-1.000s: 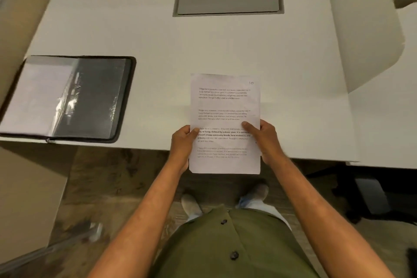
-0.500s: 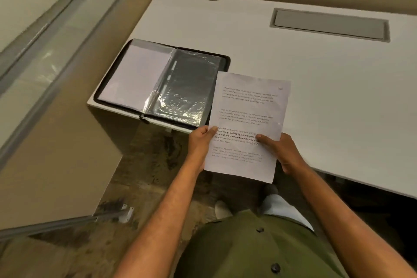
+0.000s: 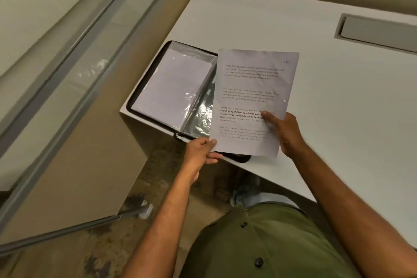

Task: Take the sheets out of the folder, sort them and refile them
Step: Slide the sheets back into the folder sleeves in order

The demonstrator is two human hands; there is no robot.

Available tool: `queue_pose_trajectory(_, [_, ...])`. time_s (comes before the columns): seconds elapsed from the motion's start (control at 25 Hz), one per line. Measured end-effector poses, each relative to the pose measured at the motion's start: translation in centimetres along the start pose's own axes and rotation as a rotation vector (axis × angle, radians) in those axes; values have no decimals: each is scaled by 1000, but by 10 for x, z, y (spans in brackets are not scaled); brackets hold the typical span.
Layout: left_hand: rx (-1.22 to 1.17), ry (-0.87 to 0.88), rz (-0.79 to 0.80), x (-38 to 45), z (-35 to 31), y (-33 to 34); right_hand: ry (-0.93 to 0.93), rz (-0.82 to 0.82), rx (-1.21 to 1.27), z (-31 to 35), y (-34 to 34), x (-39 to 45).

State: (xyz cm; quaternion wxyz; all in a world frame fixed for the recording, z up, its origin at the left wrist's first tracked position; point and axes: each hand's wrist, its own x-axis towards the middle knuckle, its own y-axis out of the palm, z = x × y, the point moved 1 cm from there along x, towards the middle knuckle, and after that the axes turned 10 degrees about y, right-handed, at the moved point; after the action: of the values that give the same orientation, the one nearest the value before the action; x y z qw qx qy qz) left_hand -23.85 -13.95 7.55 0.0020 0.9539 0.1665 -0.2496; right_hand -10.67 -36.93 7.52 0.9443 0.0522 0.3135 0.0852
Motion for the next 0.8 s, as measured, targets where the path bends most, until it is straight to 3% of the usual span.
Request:
queue_pose_trajectory(0.24, [133,-4,45,72,-37,-18,10,-44,50,31,27,66])
queue_pose_trajectory(0.8, [418,59,491,248,-124,27,-17,-535,280,34,3,82])
